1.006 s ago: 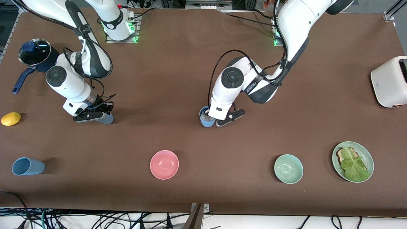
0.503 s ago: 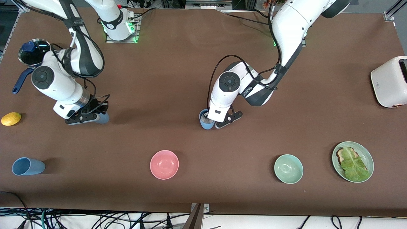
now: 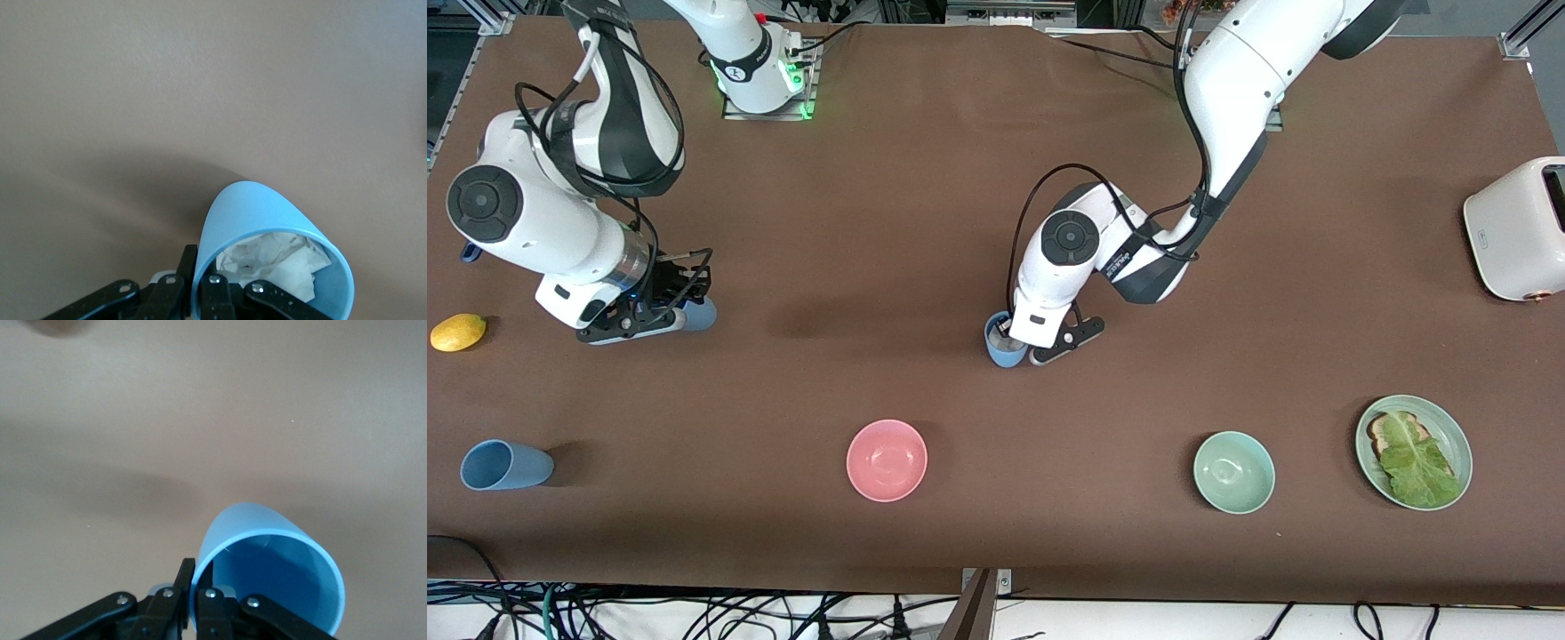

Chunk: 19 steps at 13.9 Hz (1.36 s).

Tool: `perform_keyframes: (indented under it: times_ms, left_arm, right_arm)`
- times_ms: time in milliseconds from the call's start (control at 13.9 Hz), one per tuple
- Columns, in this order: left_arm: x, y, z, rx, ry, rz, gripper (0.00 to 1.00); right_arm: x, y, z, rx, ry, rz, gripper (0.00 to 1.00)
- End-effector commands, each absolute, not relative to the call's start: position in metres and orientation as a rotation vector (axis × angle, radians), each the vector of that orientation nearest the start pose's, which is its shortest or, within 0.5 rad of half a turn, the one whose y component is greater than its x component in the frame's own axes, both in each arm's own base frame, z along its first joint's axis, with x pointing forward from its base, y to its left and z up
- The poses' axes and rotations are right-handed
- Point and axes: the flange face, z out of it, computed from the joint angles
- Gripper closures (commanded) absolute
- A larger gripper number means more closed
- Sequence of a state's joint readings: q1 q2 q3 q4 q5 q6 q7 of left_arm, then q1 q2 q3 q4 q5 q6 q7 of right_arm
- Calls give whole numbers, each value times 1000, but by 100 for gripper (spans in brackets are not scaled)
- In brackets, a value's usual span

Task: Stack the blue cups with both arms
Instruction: 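Set the tissue cup mid-table with the left gripper while the right gripper grasps the cup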

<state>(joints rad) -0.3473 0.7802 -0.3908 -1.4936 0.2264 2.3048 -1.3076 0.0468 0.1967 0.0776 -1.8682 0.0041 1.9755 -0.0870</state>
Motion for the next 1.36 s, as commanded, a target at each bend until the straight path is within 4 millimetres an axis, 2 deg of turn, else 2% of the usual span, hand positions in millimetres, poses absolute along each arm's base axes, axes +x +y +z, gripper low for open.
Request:
perform_keyframes:
  times_ms: [0, 144, 215, 287, 359, 503, 790, 1006, 1149, 1293]
  left_arm:
    - [573, -446, 243, -3151, -850, -13, 86]
    - [575, -444, 245, -3151, -852, -20, 30]
    - [576, -444, 247, -3152, -857, -21, 11]
    - [577, -444, 248, -3154, -858, -25, 0]
    - [577, -444, 250, -3155, -860, -29, 0]
    - [577, -445, 253, -3160, -858, -33, 0]
    - [578, -445, 258, -3165, -855, -46, 0]
    - [581, -441, 270, -3177, -814, -67, 0]
    - [583, -440, 284, -3186, -808, -78, 0]
    - [581, -438, 304, -3172, -782, -73, 0]
  right_arm:
    - [597, 98, 424, -3100, -324, 152, 100]
    - [596, 114, 437, -3110, -312, 155, 100]
    - [596, 126, 446, -3107, -337, 151, 100]
    - [597, 133, 451, -3112, -338, 153, 100]
    - [598, 135, 456, -3117, -315, 150, 100]
    - [596, 152, 470, -3115, -323, 151, 100]
    - [594, 158, 487, -3112, -301, 150, 100]
    - [592, 161, 521, -3114, -298, 167, 100]
    - [592, 161, 543, -3114, -299, 177, 100]
    - [589, 165, 553, -3113, -309, 189, 100]
